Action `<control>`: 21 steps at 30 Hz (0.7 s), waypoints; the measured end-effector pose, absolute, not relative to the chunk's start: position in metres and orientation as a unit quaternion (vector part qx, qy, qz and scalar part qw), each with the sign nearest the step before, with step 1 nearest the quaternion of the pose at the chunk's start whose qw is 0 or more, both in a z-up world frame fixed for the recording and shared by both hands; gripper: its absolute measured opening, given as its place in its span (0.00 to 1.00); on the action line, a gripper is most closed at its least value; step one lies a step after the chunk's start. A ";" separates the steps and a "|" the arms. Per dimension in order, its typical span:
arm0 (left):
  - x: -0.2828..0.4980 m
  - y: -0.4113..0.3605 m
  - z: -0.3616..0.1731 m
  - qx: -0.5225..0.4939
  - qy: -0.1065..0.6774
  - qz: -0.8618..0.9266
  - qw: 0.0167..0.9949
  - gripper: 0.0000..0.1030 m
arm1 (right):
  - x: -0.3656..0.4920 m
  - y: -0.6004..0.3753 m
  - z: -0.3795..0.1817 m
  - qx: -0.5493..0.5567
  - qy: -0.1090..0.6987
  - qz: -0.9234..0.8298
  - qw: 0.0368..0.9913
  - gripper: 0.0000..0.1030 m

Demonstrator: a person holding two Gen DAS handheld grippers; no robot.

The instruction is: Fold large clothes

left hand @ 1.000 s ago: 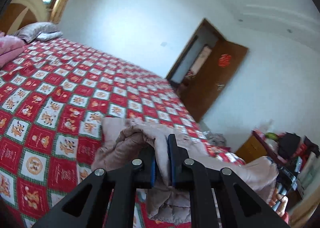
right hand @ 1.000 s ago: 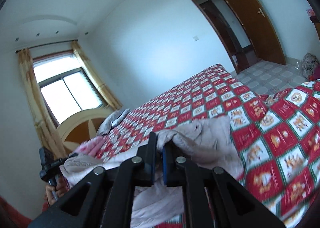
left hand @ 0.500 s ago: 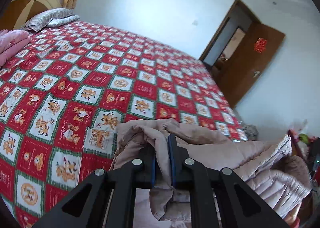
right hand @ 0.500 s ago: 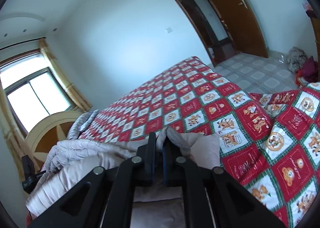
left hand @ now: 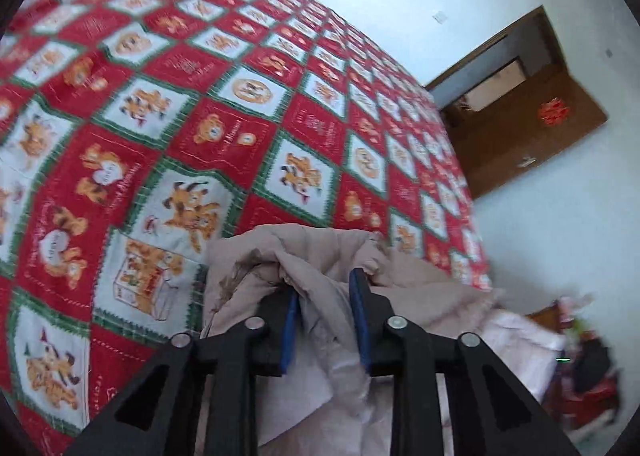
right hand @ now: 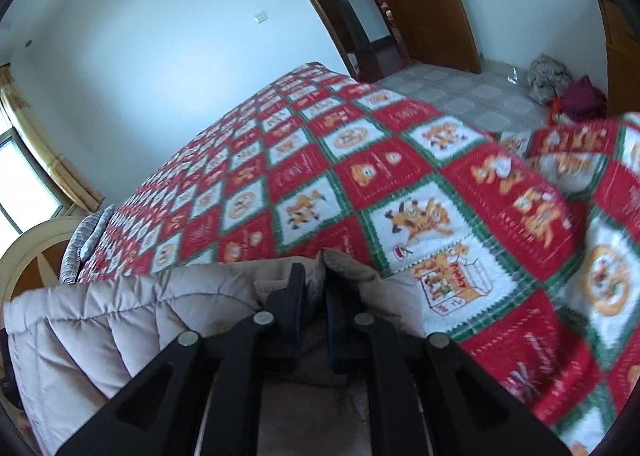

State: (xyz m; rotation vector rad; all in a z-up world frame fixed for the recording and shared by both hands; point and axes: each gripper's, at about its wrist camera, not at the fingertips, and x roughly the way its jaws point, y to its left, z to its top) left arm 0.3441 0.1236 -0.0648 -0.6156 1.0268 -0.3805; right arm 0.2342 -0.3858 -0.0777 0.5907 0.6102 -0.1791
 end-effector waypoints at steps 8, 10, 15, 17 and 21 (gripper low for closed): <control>0.334 0.149 -0.023 -0.299 0.458 -0.216 0.809 0.29 | 0.234 -0.399 -0.059 0.321 0.298 -0.033 0.898 0.16; 0.331 0.153 -0.013 -0.294 0.443 -0.211 0.820 0.40 | 0.219 -0.406 -0.039 0.333 0.272 -0.013 0.903 0.24; 0.312 0.180 0.022 -0.297 0.374 -0.168 0.863 0.75 | 0.178 -0.389 0.006 0.261 0.241 -0.007 0.935 0.55; 0.305 0.171 0.028 -0.252 0.374 -0.151 0.880 0.75 | 0.149 -0.379 0.023 0.226 0.183 -0.021 0.957 0.86; 0.274 0.106 0.022 -0.116 0.391 -0.181 0.895 0.75 | 0.095 -0.353 0.049 0.171 0.113 -0.032 0.978 0.96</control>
